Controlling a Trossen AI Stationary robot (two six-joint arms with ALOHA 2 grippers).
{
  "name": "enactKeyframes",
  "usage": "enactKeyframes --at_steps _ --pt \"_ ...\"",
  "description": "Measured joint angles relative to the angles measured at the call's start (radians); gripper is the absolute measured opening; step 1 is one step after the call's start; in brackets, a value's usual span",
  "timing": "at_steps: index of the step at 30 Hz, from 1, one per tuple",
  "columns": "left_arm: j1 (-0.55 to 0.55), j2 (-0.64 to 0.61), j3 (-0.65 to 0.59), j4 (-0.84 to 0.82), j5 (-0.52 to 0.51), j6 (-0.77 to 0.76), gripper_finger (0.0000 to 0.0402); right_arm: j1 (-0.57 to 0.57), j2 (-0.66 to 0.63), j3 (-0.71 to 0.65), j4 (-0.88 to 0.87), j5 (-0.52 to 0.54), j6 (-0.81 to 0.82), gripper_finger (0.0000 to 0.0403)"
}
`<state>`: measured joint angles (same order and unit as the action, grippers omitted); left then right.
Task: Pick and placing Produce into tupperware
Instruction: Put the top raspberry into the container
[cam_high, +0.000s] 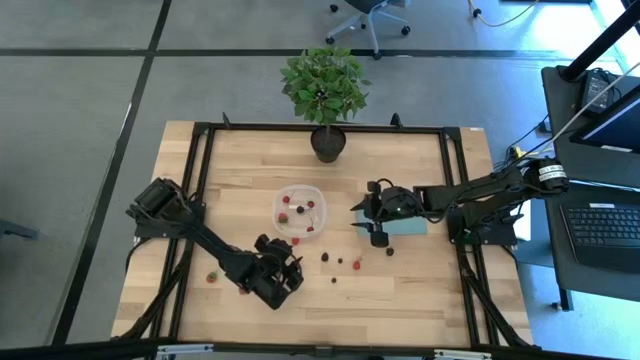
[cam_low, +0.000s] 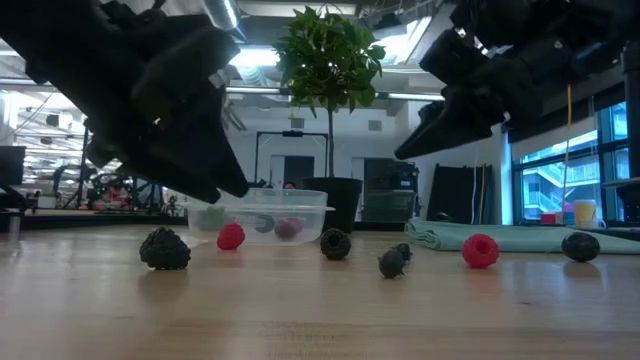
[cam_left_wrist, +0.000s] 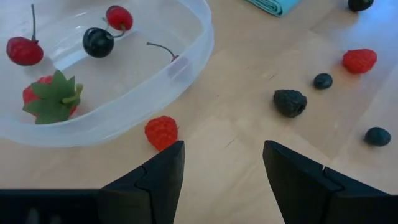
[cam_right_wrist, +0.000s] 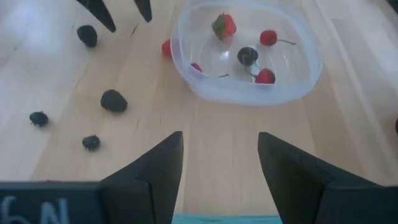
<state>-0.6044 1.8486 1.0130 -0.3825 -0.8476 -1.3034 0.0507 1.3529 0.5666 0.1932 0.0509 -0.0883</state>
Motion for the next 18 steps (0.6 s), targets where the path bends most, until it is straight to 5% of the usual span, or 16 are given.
enactKeyframes --at_steps 18 --pt "0.032 0.134 0.002 0.001 -0.026 -0.152 0.0211 -0.003 0.0 -0.003 0.036 0.0 -0.002 0.0209"
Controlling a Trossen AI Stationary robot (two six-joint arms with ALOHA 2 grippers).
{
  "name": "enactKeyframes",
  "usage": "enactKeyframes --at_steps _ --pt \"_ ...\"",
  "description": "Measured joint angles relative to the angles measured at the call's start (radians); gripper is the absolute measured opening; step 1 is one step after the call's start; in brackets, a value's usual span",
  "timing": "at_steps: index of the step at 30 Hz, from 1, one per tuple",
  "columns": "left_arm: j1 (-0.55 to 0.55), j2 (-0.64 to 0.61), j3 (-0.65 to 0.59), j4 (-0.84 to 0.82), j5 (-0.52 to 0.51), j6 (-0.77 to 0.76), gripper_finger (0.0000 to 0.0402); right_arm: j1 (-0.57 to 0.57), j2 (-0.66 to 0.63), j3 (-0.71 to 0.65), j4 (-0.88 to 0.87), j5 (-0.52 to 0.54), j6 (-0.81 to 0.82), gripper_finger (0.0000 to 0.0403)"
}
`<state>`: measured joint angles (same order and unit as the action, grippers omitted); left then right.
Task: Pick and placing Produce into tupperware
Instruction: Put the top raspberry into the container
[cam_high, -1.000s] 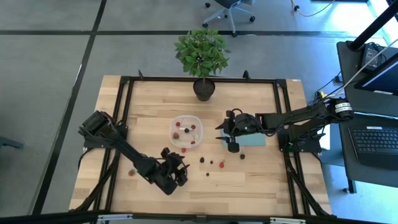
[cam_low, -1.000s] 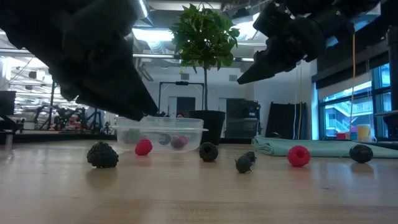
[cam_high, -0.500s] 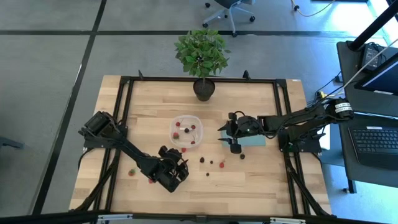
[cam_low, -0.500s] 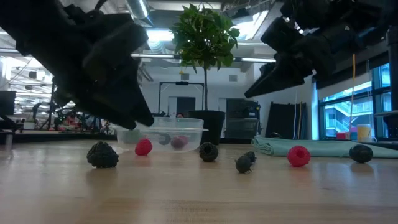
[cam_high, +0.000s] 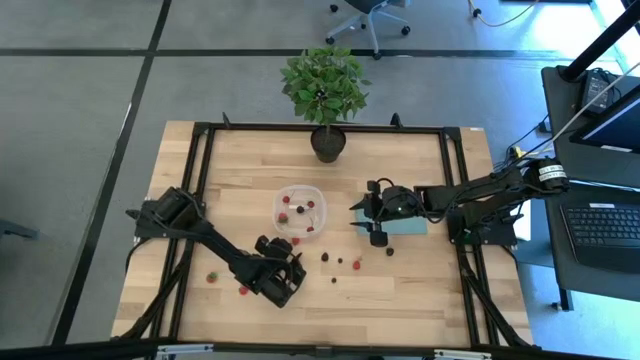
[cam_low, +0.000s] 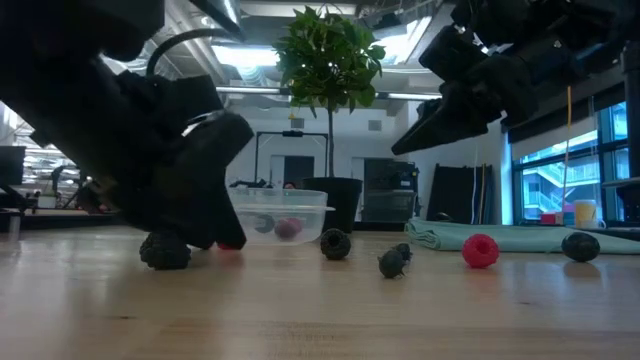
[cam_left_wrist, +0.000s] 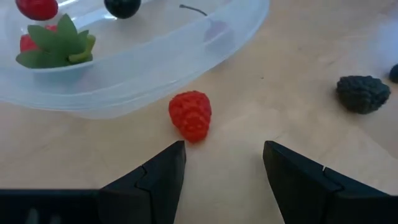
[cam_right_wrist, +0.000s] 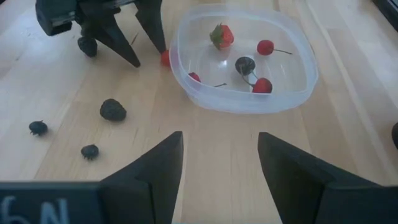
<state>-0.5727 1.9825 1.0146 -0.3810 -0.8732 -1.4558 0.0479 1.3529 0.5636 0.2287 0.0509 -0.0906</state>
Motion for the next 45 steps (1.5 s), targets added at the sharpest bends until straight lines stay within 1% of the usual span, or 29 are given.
enactKeyframes --at_steps 7,11,20,29,40,45 --pt "0.032 0.004 0.0 -0.002 -0.01 0.022 0.0211 0.0 0.0 0.0 -0.002 0.0 -0.001 0.0209" --pt "0.044 0.002 0.0 -0.003 0.014 0.023 0.0211 0.0 0.0 0.0 -0.007 0.0 -0.001 0.0209" --pt "0.039 0.002 -0.002 0.04 0.019 0.005 0.0211 0.0 0.0 0.0 -0.014 0.0 -0.001 0.0209" --pt "0.038 0.002 -0.002 0.042 0.024 0.0 0.0211 0.0 0.0 0.0 -0.017 0.0 0.0 0.0209" --pt "0.044 0.002 0.0 0.03 0.018 -0.11 0.0211 0.0 0.0 0.001 -0.017 0.0 0.037 0.0209" --pt "0.048 0.002 0.0 0.028 0.02 -0.12 0.0211 0.0 0.0 0.001 -0.016 -0.001 0.101 0.0209"
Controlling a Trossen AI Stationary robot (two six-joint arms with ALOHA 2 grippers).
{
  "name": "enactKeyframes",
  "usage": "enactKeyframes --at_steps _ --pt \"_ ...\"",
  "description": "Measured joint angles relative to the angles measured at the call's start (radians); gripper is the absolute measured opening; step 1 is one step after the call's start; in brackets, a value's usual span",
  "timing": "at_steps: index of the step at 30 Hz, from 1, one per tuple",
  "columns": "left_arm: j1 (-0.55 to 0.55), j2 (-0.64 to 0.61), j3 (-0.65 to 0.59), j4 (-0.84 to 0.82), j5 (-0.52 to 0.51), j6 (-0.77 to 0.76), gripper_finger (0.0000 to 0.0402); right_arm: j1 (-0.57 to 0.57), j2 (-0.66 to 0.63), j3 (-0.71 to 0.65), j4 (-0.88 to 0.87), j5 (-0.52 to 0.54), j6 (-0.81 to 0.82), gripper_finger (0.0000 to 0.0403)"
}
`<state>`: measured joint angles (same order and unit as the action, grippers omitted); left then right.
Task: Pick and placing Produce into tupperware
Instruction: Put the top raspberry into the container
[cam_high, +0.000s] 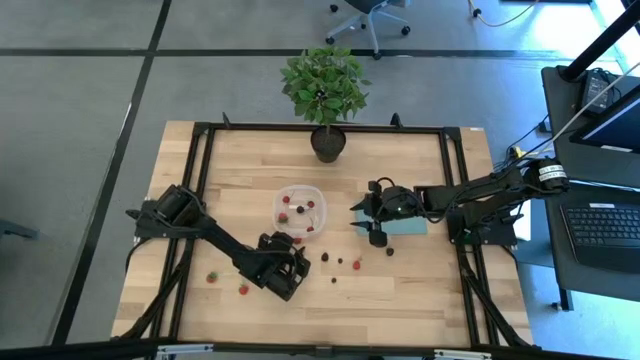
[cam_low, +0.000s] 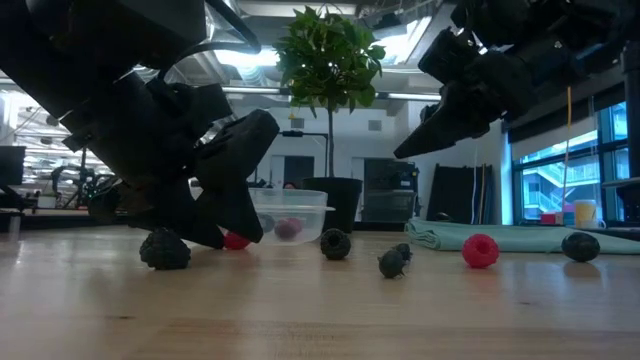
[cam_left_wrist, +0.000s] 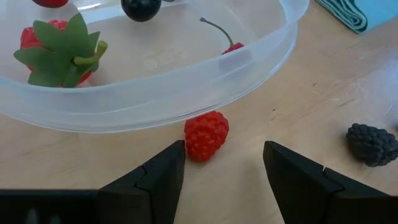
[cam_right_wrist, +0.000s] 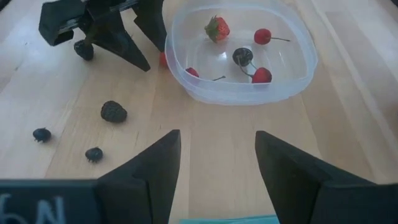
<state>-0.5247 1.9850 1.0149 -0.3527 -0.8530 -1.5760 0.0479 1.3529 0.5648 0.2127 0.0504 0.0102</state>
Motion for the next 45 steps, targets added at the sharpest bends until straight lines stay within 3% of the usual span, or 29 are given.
enactKeyframes --at_steps 27,45 --pt "0.05 0.0 0.0 -0.082 0.05 -0.066 0.0209 0.0 0.0 0.0 0.023 0.0 0.037 0.0209" --pt "0.05 -0.001 -0.003 -0.09 0.056 -0.063 0.0105 0.0 0.0 0.0 0.022 0.0 0.03 0.0209"
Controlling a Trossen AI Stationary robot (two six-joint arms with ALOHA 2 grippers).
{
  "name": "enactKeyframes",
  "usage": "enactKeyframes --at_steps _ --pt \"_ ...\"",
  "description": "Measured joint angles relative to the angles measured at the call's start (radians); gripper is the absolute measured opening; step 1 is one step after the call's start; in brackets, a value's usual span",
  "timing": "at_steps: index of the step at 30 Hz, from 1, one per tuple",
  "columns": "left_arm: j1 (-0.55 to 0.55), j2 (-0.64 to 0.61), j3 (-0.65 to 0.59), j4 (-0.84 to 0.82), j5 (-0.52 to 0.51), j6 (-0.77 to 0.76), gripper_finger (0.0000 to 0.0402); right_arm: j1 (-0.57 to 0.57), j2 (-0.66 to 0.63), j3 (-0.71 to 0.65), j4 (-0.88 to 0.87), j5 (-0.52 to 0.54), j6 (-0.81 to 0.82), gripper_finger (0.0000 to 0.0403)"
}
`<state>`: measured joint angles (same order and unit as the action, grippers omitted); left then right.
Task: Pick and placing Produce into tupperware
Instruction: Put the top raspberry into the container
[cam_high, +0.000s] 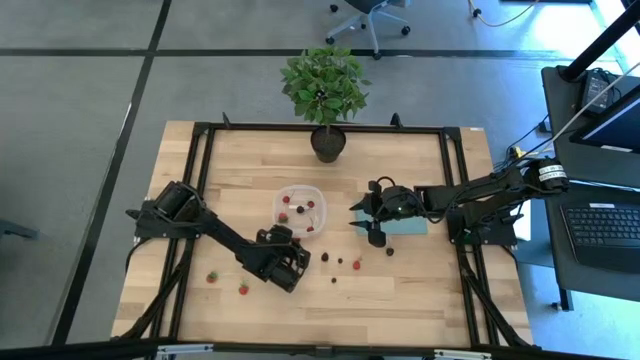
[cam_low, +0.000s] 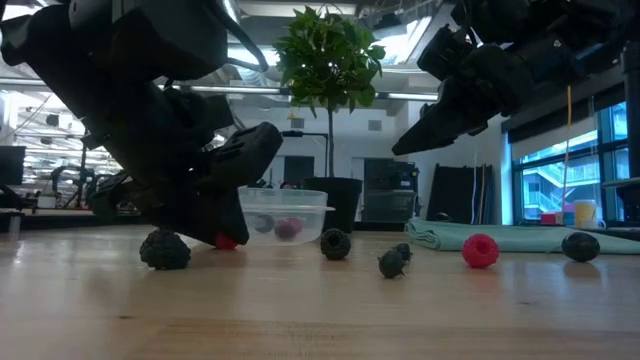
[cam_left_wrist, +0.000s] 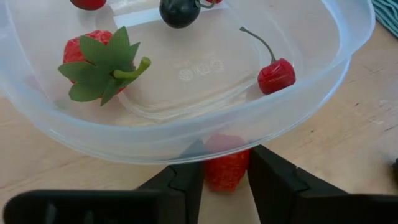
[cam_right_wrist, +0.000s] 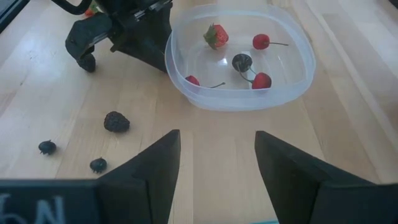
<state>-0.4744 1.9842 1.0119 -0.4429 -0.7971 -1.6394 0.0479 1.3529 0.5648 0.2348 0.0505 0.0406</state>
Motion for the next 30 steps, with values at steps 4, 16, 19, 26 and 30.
enactKeyframes --at_steps 4,16,19,26,30 --pt "-0.002 0.0 0.0 0.004 -0.005 0.0 0.0095 0.0 0.0 0.0 0.0 0.0 0.0 0.0209" --pt "-0.064 -0.039 0.012 0.015 0.004 0.052 0.0095 0.0 0.0 0.0 0.0 0.0 -0.018 0.0209" --pt "-0.074 -0.062 0.026 0.017 0.019 0.097 0.0095 0.0 0.0 0.0 0.0 0.0 -0.031 0.0209" --pt "-0.069 -0.117 0.068 0.008 -0.011 0.206 0.0095 0.0 0.0 0.0 0.0 0.0 -0.053 0.0209" --pt "-0.047 -0.162 0.088 0.008 -0.051 0.322 0.0095 0.0 0.0 0.0 0.0 0.0 -0.073 0.0209"
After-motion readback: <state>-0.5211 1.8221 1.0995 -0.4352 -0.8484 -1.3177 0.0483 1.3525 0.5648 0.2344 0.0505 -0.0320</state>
